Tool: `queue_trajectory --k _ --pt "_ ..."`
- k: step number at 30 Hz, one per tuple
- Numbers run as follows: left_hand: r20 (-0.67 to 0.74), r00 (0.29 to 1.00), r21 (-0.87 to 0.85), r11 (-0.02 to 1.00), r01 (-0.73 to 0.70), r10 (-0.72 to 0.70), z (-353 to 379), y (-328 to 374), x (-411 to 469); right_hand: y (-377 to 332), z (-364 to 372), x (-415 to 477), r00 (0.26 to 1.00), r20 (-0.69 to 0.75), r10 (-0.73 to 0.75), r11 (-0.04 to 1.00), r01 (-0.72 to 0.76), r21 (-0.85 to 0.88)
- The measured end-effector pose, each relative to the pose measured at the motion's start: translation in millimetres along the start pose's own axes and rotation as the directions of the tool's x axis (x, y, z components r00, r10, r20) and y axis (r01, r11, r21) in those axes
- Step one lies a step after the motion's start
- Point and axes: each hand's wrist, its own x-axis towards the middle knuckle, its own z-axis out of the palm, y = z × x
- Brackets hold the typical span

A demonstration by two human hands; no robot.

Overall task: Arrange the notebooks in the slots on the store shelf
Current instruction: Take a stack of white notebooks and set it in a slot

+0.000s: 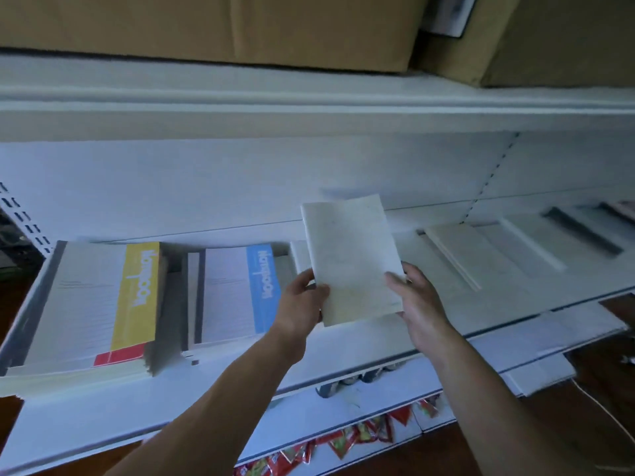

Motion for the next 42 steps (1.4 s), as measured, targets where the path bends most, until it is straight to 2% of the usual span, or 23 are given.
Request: queue_trajectory --k 6,12,18,20,24,28,30,33,37,42 --pt "0.016 0.998 0.133 0.990 -0.054 0.053 86.9 -26.4 34.7 6.2 -85.2 39.8 0.993 -0.063 -0.101 0.990 0.094 -0.109" --pt "-0.031 0.997 0.178 0.982 -0.064 0.070 230.3 -69.2 75.0 5.6 -209.1 107.0 0.974 -0.125 -0.187 0.933 0.136 -0.334" --pt "-0.053 0.998 0.217 0.976 -0.022 0.034 341.7 -89.1 100.3 8.9 -297.7 161.8 0.986 -0.098 -0.132 0.891 0.074 -0.447" --pt "-0.105 0.994 0.280 0.960 -0.001 0.032 355.3 -95.1 109.5 11.4 -306.8 178.2 0.991 -0.063 -0.114 0.873 0.070 -0.482" --pt "-0.215 0.965 0.474 0.880 -0.030 0.148 360.4 -117.2 142.2 13.3 -306.4 206.8 0.993 -0.003 -0.115 0.852 0.097 -0.515" --pt "-0.285 0.947 0.545 0.838 0.035 0.146 365.9 -118.6 153.5 26.5 -305.1 226.1 0.993 0.054 -0.105 0.818 0.117 -0.563" --pt "-0.307 0.941 0.541 0.839 0.052 0.140 366.5 -116.8 156.5 32.4 -306.8 230.9 0.994 0.074 -0.085 0.815 0.112 -0.568" --pt "-0.324 0.941 0.448 0.892 0.059 0.101 368.4 -114.3 158.7 33.7 -307.1 230.0 0.992 0.107 -0.069 0.830 0.117 -0.546" --pt "-0.283 0.955 0.343 0.939 0.016 0.087 372.1 -114.8 160.4 41.7 -307.4 228.2 0.984 0.141 -0.110 0.811 0.171 -0.559" --pt "-0.202 0.978 0.343 0.939 0.028 0.045 369.0 -107.2 158.4 35.9 -309.3 231.5 0.985 0.154 -0.076 0.792 0.153 -0.590"
